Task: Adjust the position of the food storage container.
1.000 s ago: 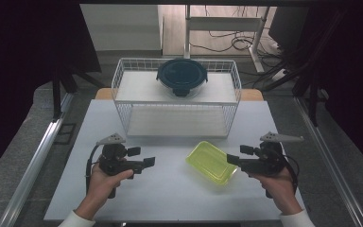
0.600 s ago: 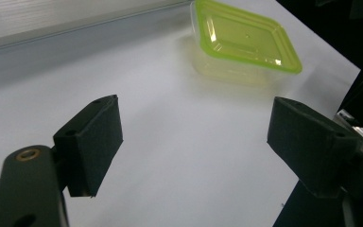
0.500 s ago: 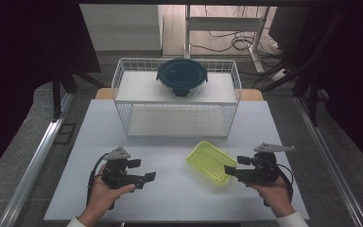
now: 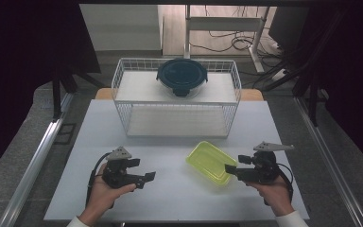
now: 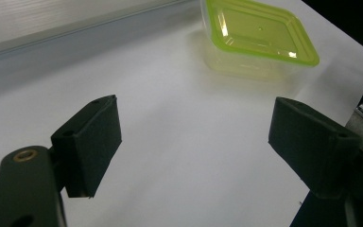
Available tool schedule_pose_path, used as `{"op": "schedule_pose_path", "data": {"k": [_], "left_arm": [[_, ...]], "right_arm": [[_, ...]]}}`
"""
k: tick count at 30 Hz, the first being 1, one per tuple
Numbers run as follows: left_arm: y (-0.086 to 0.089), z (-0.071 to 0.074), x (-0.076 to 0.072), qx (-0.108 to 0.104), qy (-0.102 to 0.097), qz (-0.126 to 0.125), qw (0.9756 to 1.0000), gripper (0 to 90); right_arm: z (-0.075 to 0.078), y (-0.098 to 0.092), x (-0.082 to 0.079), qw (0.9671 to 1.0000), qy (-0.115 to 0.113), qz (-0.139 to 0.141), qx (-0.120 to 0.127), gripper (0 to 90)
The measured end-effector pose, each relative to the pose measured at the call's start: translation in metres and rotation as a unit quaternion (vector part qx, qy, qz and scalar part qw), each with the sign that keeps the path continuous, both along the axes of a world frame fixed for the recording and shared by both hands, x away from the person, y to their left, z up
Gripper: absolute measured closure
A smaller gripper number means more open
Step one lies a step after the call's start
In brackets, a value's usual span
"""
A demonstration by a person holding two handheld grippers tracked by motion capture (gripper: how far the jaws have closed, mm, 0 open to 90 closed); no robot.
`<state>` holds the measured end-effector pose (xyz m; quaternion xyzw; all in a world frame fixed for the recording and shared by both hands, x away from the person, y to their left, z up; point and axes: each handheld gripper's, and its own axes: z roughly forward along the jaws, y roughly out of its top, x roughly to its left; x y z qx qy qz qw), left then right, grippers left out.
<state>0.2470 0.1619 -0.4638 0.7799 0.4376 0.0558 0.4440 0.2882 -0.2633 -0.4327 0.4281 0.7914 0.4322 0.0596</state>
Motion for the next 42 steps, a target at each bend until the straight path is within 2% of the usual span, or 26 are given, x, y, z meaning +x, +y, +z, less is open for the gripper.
{"op": "schedule_pose_path", "data": {"k": [4, 11, 15, 19, 26, 27, 29, 33, 35, 39, 42], "left_arm": [[0.003, -0.002, 0.001, -0.003, 0.006, 0.005, 1.0, 17.7], [0.002, -0.002, 0.0, 0.002, 0.008, 0.002, 1.0, 18.2], [-0.001, -0.003, 0.001, 0.003, 0.012, -0.004, 0.9999, 18.2], [0.0, -0.005, 0.002, 0.002, 0.014, -0.005, 0.9999, 18.2], [0.001, -0.006, 0.001, -0.003, 0.017, -0.009, 0.9998, 18.2], [0.001, -0.006, 0.0, -0.004, 0.017, -0.01, 0.9998, 18.2], [0.001, -0.006, 0.0, -0.005, 0.018, -0.009, 0.9998, 18.2], [0.003, -0.007, -0.001, -0.006, 0.019, -0.007, 0.9998, 18.2], [0.004, -0.006, -0.001, -0.006, 0.019, -0.004, 0.9998, 18.2], [0.004, -0.005, -0.001, -0.009, 0.018, -0.004, 0.9998, 18.1], [0.004, -0.006, -0.001, -0.01, 0.019, -0.005, 0.9998, 18.1]], "right_arm": [[0.003, 0.001, 0.002, 0.9997, 0.004, -0.004, -0.024, 23.7], [0.005, 0.003, 0.011, 0.9994, 0.005, -0.007, -0.033, 27.9], [0.006, 0.01, 0.022, 0.9987, 0.003, 0.0, -0.051, 32.3], [0.01, 0.02, 0.042, 0.9973, 0.005, 0.008, -0.072, 40.0], [0.004, 0.044, 0.088, 0.9897, 0.015, 0.026, -0.14, 58.7], [0.002, 0.048, 0.093, 0.9877, 0.014, 0.029, -0.153, 62.3], [-0.002, 0.055, 0.102, 0.9818, 0.002, 0.036, -0.186, 70.8], [-0.011, 0.064, 0.12, 0.9754, -0.003, 0.035, -0.217, 84.0], [-0.014, 0.068, 0.126, 0.9744, 0.001, 0.041, -0.221, 87.2], [-0.018, 0.076, 0.131, 0.9667, -0.004, 0.052, -0.251, 88.4], [-0.021, 0.08, 0.134, 0.9626, -0.01, 0.059, -0.264, 88.5]]}}
